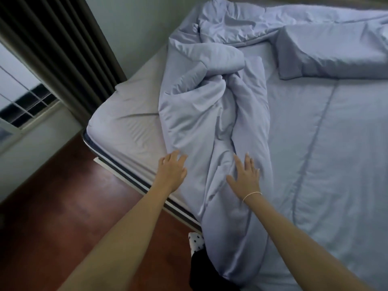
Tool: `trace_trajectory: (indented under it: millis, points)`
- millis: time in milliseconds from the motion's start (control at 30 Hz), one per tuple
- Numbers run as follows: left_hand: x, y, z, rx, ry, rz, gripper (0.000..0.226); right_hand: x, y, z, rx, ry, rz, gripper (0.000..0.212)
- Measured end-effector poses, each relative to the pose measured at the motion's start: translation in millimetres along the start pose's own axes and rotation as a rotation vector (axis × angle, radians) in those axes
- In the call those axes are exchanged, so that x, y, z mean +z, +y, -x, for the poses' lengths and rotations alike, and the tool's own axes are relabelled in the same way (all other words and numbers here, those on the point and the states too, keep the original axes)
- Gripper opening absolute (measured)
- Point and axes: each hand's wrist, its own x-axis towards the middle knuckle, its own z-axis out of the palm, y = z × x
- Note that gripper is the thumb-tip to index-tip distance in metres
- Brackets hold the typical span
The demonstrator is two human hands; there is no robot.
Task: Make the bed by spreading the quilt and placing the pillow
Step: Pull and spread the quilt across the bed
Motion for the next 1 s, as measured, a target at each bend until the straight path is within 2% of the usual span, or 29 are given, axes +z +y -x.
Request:
trace_trajectory:
  millis: [233, 300, 433, 467, 533, 600, 667, 700, 733, 767, 800, 867, 1000]
  points:
    - [-36.4, -38.9, -84.9, 0.103, 0.098, 0.018, 0.048, -0.8, -38.2, -52.9, 0.076, -0.003, -0.023, 0.074]
    - [-43.4, -44.4, -114.4, 0.123, 0.099, 0.019, 0.048, -6.9, -40.7, -68.6, 0.107, 0.054, -0.033, 0.075]
    - [-52.2, -37.9, -176.2, 0.19, 0.09, -0.026, 0.049, -27.9, -25.1, -92.0, 0.286, 0.227, 0.004, 0.087]
    - [-52.8, -34.4, -196.5, 0.227, 0.092, -0.041, 0.05, -32.5, -19.0, -100.8, 0.326, 0.229, 0.04, 0.092]
    - [-50.5, -29.4, -231.4, 0.276, 0.082, -0.065, 0.052, -37.0, -4.7, -120.8, 0.324, 0.129, 0.086, 0.099]
    - [-35.6, -28.7, -263.1, 0.323, 0.016, -0.114, 0.058, -28.5, 12.2, -137.9, 0.347, 0.056, -0.053, 0.098]
    - [-14.8, -37.1, -285.1, 0.361, -0.069, -0.175, 0.062, -2.7, 22.0, -154.1, 0.432, 0.075, -0.239, 0.075]
    - [-3.8, -46.4, -290.9, 0.37, -0.114, -0.172, 0.062, 7.5, 24.2, -160.2, 0.434, 0.087, -0.176, 0.063]
    - [6.9, -60.5, -296.0, 0.381, -0.174, -0.164, 0.063, 8.3, 6.1, -163.2, 0.421, 0.241, -0.16, 0.061]
    - [15.6, -78.1, -299.3, 0.403, -0.241, -0.157, 0.064, 11.8, -7.8, -155.1, 0.463, 0.223, -0.191, 0.067]
    - [20.9, -99.5, -297.5, 0.427, -0.317, -0.173, 0.063, 16.9, -25.7, -146.3, 0.438, 0.075, -0.073, 0.076]
    - [25.8, -145.7, -283.7, 0.422, -0.452, -0.186, 0.059, 26.5, -59.8, -128.5, 0.4, -0.162, -0.069, 0.081]
    - [13.8, -239.4, -239.3, 0.372, -0.552, -0.135, 0.059, 59.7, -118.7, -83.0, 0.429, -0.181, -0.074, 0.073]
